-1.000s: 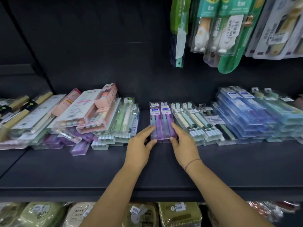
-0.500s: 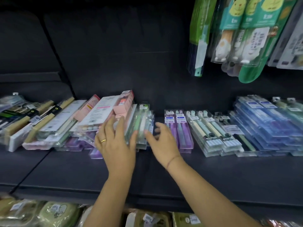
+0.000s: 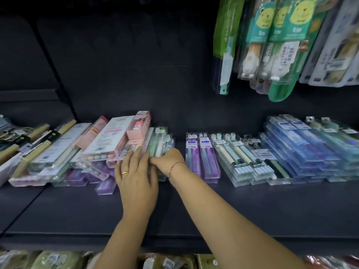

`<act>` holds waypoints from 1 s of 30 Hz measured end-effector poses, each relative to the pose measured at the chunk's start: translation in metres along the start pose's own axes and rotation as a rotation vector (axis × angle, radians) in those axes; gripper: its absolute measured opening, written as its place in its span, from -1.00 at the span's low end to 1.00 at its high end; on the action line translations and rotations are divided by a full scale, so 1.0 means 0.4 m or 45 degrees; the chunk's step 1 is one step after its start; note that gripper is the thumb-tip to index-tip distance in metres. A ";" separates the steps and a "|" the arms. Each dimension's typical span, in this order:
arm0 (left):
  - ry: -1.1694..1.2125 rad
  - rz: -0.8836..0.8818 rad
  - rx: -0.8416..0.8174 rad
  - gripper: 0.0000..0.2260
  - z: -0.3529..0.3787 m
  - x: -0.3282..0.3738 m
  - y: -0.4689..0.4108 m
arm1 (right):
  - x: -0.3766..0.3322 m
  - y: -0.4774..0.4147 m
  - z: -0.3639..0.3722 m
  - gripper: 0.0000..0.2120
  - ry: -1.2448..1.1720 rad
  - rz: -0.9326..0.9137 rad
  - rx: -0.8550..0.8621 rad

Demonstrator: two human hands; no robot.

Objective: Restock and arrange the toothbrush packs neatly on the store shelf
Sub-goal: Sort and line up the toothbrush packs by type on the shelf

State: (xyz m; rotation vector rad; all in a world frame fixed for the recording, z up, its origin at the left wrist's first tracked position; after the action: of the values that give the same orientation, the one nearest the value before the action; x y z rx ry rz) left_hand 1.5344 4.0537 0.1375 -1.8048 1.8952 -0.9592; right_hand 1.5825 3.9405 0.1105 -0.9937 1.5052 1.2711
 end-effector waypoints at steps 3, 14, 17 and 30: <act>0.086 -0.079 -0.007 -0.56 -0.008 -0.018 -0.004 | 0.010 -0.004 -0.014 -0.79 -0.142 0.079 -0.013; 0.094 -0.147 -0.020 -0.52 -0.019 -0.061 -0.021 | 0.056 0.015 -0.028 -0.77 -0.296 0.298 -0.162; 0.069 -0.139 -0.001 -0.53 -0.022 -0.059 -0.021 | 0.062 0.025 -0.040 -0.86 -0.441 0.295 -0.164; -0.034 -0.139 -0.111 -0.53 -0.005 -0.054 -0.013 | 0.071 0.207 -0.236 -0.84 -0.527 -0.020 -0.075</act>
State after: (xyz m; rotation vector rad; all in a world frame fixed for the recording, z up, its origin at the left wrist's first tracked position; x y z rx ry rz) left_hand 1.5398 4.0754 0.1381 -1.9793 1.8660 -0.8963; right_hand 1.4830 3.8586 0.1111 -0.7207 1.1442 1.4149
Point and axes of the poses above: each hand's wrist, its own y-axis away from the middle knuckle, its own z-axis out of the palm, x = y × z, the point moved 9 cm from there along -y, towards the middle knuckle, and after that the axes turned 13 degrees about -y, right-handed, at the moved point
